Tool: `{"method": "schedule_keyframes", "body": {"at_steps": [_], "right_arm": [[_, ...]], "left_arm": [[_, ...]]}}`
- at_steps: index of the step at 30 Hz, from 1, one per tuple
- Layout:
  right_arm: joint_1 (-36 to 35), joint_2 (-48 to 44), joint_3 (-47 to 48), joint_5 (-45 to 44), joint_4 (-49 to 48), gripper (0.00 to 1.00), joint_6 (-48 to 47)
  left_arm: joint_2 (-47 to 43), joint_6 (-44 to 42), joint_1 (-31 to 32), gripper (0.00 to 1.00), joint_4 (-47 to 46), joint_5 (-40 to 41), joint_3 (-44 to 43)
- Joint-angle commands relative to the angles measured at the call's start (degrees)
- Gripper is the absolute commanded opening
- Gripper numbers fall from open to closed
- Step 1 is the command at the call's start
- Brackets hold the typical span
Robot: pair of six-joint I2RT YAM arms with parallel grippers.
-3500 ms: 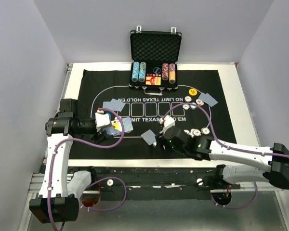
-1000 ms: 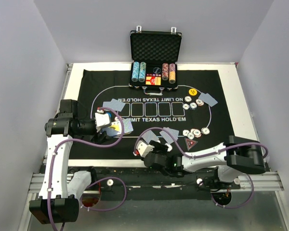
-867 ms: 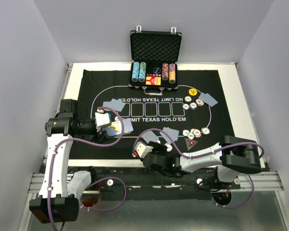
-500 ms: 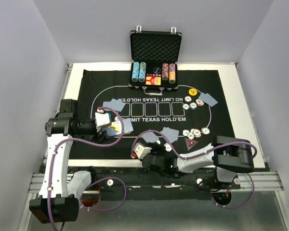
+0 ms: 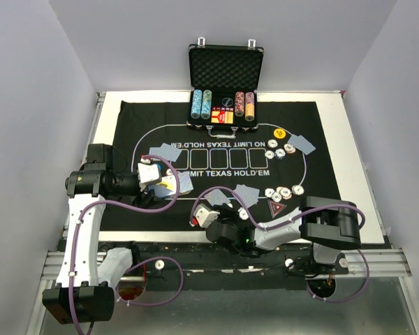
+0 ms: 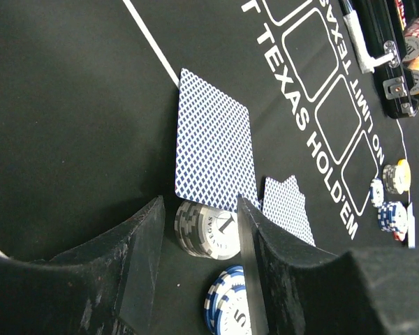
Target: Distribute texas hold em gaming equipment
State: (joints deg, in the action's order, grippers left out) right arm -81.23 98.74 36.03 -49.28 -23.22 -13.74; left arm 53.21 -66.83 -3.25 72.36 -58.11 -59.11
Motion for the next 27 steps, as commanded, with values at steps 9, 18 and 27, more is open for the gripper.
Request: {"method": "schedule_keyframes", "body": {"at_steps": [9,18,27], "right_arm": [[0.72,2.6,-0.26,-2.84,-3.75,0.43,1.69],[0.81,0.05,-0.09,-3.81,-5.52,0.37,1.17],[0.81,-7.76,0.53,-6.62,-7.8,0.28,-1.56]], "left_arm": [[-0.04,-0.94,0.17,0.45,-0.46,-1.75,0.05],[-0.12,-0.67,0.17,0.45,-0.02,-1.75,-0.3],[-0.21,-0.5,0.17,0.45,-0.37,-1.83,-0.3]]}}
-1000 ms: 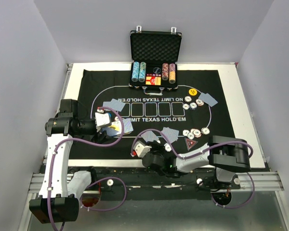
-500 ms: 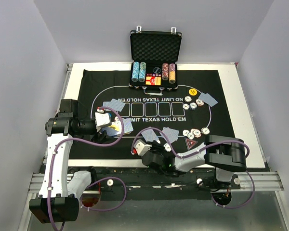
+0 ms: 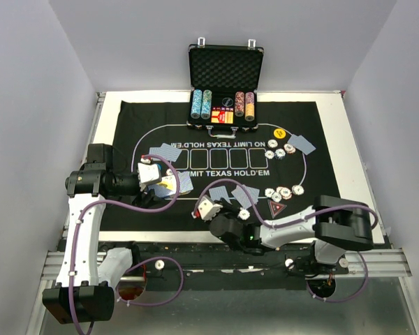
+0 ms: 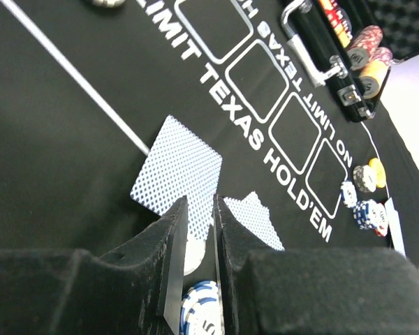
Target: Distribute texas hold em gaming equipment
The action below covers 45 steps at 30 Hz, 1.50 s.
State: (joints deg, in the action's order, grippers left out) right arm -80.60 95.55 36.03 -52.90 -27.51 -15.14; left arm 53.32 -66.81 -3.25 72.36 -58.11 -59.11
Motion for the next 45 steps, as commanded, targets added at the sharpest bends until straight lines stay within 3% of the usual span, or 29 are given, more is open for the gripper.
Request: {"method": "schedule_keyframes", "body": {"at_steps": [1,5,6,9,11,14,25,35,45], "right_arm": [[0.26,-5.62,0.53,-2.73,-3.43,0.27,0.1],[1.14,-7.65,0.36,-1.42,-1.85,0.21,1.25],[1.32,-7.83,0.53,-0.54,-0.72,0.24,1.6],[1.58,-7.92,1.67,3.94,5.69,0.48,3.96],[1.58,-8.36,1.68,7.01,8.6,0.58,5.11],[1.58,-9.06,1.5,8.61,11.94,0.64,6.17],[1.58,-8.89,-0.44,16.34,13.71,0.66,4.33],[1.58,0.95,2.55,12.31,13.28,0.65,-3.49],[1.58,0.96,3.17,10.98,9.14,0.63,-7.8]], "left_arm": [[-0.32,-0.52,0.26,0.45,-0.37,-1.83,-0.3],[-0.67,-0.52,0.08,0.45,-0.55,-1.83,0.14],[-0.76,-0.52,0.08,0.45,-0.55,-1.83,0.14],[-1.02,-0.43,0.26,0.45,-0.64,-1.92,-0.04],[-1.29,-0.34,0.26,0.45,-0.55,-1.92,0.14],[-1.55,-0.25,0.08,0.46,-0.55,-1.83,0.31],[-1.64,-0.17,0.08,0.45,-0.55,-1.84,-0.13],[-1.73,-0.08,0.17,0.45,-0.81,-1.75,0.14],[-1.46,-0.34,0.08,0.45,-0.38,-1.31,-0.13]]}}
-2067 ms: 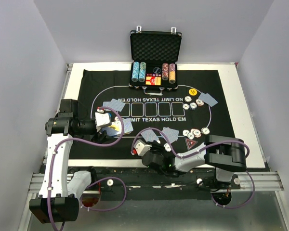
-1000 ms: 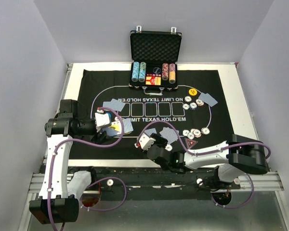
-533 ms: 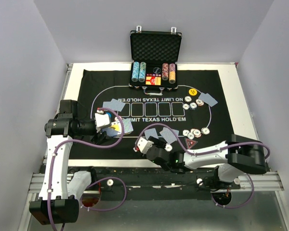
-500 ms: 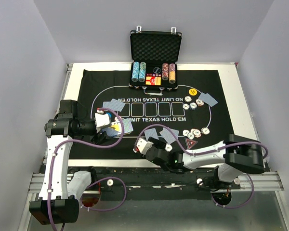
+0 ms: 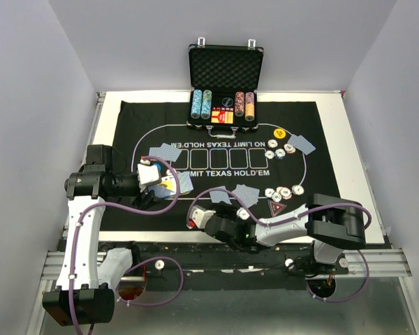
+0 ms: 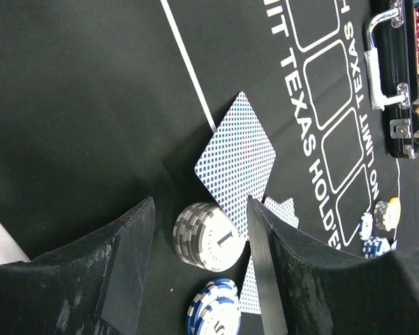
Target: Distribute texas hold em gaming equipment
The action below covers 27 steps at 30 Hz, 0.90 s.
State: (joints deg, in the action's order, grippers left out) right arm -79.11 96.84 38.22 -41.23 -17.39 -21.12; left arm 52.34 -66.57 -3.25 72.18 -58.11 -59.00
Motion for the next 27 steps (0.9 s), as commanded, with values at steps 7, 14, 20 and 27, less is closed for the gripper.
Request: {"method": "schedule_keyframes", "body": {"at_steps": [7,14,20,27], "right_arm": [[0.1,-7.27,-0.86,0.72,-1.16,0.62,-1.9],[0.1,-5.78,-1.04,2.21,-0.9,0.62,-1.29],[0.18,-5.0,-1.48,2.91,-0.19,0.62,-2.16],[0.19,-2.36,-0.78,2.91,-0.37,0.61,-3.13]], "left_arm": [[-0.39,-0.85,0.08,0.45,-0.2,-1.31,0.12],[-0.39,-0.67,0.08,0.45,-0.2,-1.83,0.03],[-0.57,-0.85,0.17,0.46,-0.55,-1.83,0.56],[-0.66,-0.93,0.17,0.45,-0.73,-1.83,0.47]]}}
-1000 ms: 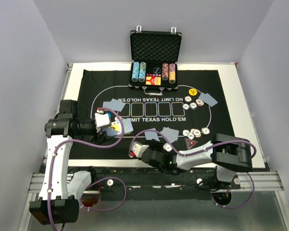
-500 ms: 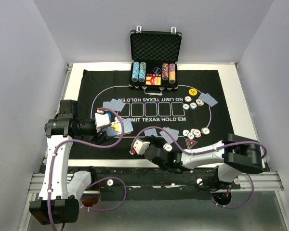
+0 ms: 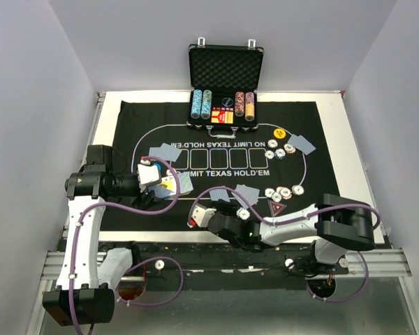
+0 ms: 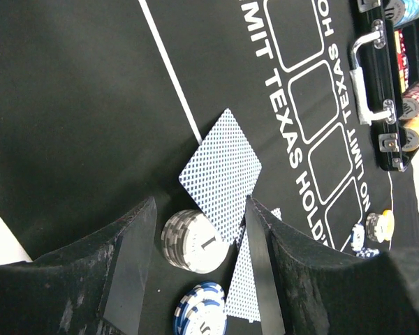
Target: Distribute texas hold em gaming equipment
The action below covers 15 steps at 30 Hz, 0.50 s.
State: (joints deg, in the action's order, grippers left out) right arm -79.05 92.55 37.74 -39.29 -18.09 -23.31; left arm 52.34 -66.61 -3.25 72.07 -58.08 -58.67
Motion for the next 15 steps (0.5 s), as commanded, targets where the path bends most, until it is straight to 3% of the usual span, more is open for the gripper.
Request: {"method": "schedule_keyframes", "body": {"at_steps": [1,15], "right_arm": [[0.21,2.28,-0.29,0.97,0.25,0.61,-1.03],[0.21,9.04,-0.56,-6.24,-10.03,0.52,-8.41]], "left_arm": [[-0.66,-0.8,0.17,0.45,-0.53,-1.86,0.14],[-0.66,-0.8,-0.01,0.45,-0.53,-1.86,0.32]]}}
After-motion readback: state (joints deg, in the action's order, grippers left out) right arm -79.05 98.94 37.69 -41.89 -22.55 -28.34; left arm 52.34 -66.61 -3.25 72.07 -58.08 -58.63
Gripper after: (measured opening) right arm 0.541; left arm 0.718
